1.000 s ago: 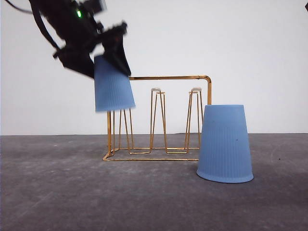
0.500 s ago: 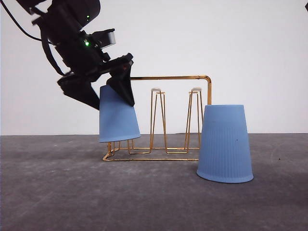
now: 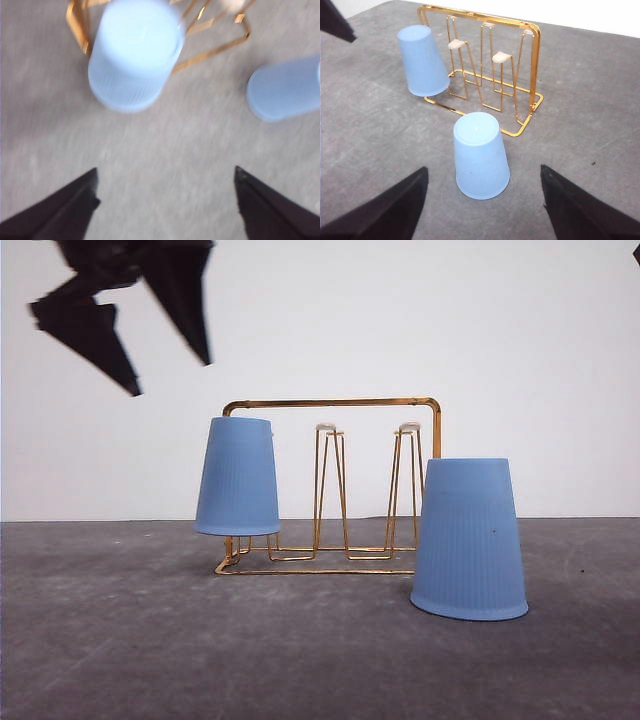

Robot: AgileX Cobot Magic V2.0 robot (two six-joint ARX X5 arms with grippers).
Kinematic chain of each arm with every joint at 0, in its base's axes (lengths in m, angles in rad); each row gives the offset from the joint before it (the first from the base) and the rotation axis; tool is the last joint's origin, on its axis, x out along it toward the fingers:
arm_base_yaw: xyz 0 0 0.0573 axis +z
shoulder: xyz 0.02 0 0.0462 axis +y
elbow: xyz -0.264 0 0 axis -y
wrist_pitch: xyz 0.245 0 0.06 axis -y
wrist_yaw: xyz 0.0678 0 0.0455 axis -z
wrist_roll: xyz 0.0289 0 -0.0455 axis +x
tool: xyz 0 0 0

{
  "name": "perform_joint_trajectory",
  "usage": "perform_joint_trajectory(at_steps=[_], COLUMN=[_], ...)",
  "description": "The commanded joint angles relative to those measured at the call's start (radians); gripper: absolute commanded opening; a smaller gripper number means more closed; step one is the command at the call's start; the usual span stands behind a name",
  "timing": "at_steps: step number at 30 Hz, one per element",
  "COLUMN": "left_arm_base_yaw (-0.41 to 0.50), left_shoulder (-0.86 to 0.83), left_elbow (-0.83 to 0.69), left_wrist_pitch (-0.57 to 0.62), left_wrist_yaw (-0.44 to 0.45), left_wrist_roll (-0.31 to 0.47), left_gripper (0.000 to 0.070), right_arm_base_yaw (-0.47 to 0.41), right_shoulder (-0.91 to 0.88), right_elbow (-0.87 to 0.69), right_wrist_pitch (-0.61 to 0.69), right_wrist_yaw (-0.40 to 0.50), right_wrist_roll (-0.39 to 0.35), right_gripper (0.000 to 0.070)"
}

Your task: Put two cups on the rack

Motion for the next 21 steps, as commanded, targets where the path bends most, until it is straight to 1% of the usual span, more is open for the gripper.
perform_joint_trajectory(at_steps=[1,3,5,8,10,13,16,17,21], left_arm_base_yaw=[-0.003,-0.002,0.003,0.02,0.029,0.043,0.049,0.049,0.049], left_shoulder=[-0.045,-0.118,-0.205,-0.339,-0.421,-0.533,-0.616,-0.637,-0.686], left_elbow=[-0.039,-0.128,-0.236,-0.402,-0.498,-0.609,-0.671,-0.683,-0.691], left_wrist_pitch=[0.014,0.057,0.124,0.229,0.277,0.281,0.257,0.248,0.227], left_wrist_yaw=[0.01,0.01,0.006,-0.038,-0.053,-0.065,-0.066,-0.066,-0.075], left_wrist_roll=[-0.021,-0.048,-0.088,-0.152,-0.188,-0.221,-0.228,-0.229,-0.229], left_gripper=[0.046,0.046,0.046,0.0457,0.0457,0.0458,0.0458,0.0458,0.0458], right_arm_base_yaw=[0.004,0.004,0.005,0.008,0.015,0.032,0.053,0.061,0.091], right_shoulder=[0.01,0.028,0.057,0.12,0.169,0.271,0.38,0.418,0.568], right_elbow=[0.013,0.013,0.013,0.013,0.013,0.013,0.013,0.013,0.013], right_wrist_pitch=[0.006,0.011,0.025,0.062,0.091,0.153,0.221,0.246,0.362], right_wrist_yaw=[-0.002,-0.01,-0.037,-0.058,-0.057,-0.056,-0.056,-0.056,-0.05], right_wrist_roll=[0.013,0.013,0.014,0.016,0.017,0.017,0.017,0.017,0.017], right_gripper=[0.0457,0.0457,0.0457,0.0457,0.0457,0.0459,0.0464,0.0472,0.0546])
